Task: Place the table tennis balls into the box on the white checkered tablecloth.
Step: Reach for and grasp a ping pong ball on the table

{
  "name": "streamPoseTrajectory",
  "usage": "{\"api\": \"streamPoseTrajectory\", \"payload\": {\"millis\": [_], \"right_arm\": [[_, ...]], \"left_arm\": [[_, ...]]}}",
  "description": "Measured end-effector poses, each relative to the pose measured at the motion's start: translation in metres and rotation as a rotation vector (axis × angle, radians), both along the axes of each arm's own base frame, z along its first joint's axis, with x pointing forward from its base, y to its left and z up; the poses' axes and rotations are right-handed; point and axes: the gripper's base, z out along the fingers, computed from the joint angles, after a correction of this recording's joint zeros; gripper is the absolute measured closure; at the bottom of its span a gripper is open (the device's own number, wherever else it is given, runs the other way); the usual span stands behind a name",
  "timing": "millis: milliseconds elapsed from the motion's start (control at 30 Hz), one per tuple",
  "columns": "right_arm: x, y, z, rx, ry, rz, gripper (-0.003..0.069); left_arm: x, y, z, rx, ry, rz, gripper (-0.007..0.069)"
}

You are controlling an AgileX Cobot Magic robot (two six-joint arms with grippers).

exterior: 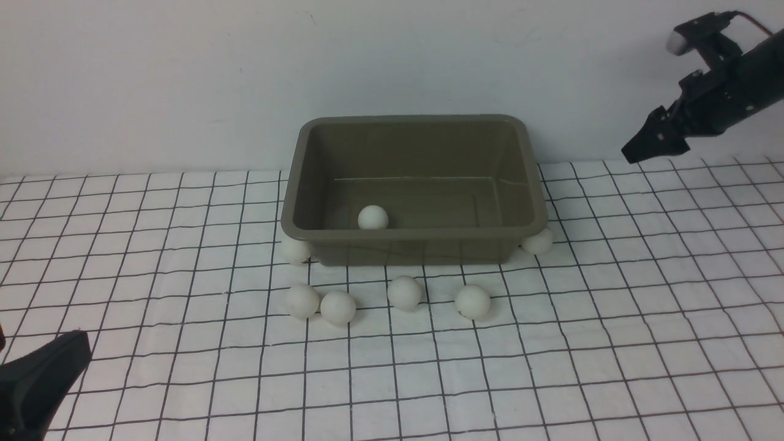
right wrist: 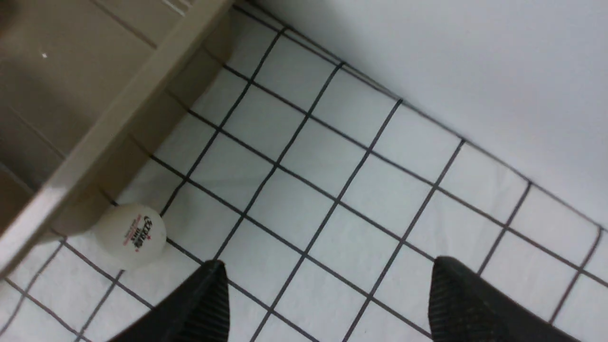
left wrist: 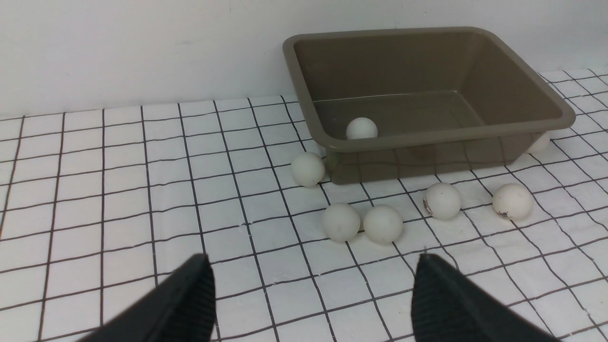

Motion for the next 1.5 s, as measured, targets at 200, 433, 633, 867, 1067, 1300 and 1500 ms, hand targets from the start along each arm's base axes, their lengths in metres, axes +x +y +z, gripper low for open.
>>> {"api": "streamPoseTrajectory", "payload": {"millis": [200, 433, 633, 867, 1067, 1300, 1500], "right_arm": [[-0.034, 0.014, 0.046, 0.013, -0.027, -0.032, 0.0153], [-0.083, 0.042, 0.033, 0.001, 0.098, 0.029, 0.0153], [-0.107, 0.063, -0.01, -0.022, 0.179, 0.127, 0.0153], [-0.107, 0.079, -0.05, -0.121, 0.082, 0.271, 0.0153], [-0.096, 0.09, -0.07, -0.219, -0.06, 0.393, 0.0153], [-0.081, 0.097, -0.088, -0.202, -0.172, 0.42, 0.0153], [-0.075, 0.1, -0.102, -0.192, -0.198, 0.436, 0.0153]], "left_arm": [[0.0, 0.0, 0.0, 0.0, 0.0, 0.0, 0.0125], [0.0, 0.0, 0.0, 0.0, 0.0, 0.0, 0.0125], [0.0, 0.0, 0.0, 0.0, 0.0, 0.0, 0.0125], [0.0, 0.0, 0.0, -0.004, 0.0, -0.001, 0.0125], [0.0, -0.001, 0.0, -0.012, -0.001, -0.003, 0.0125], [-0.001, -0.001, -0.001, -0.014, 0.015, -0.012, 0.0125], [-0.001, -0.002, -0.002, -0.013, 0.023, -0.016, 0.0125]]}}
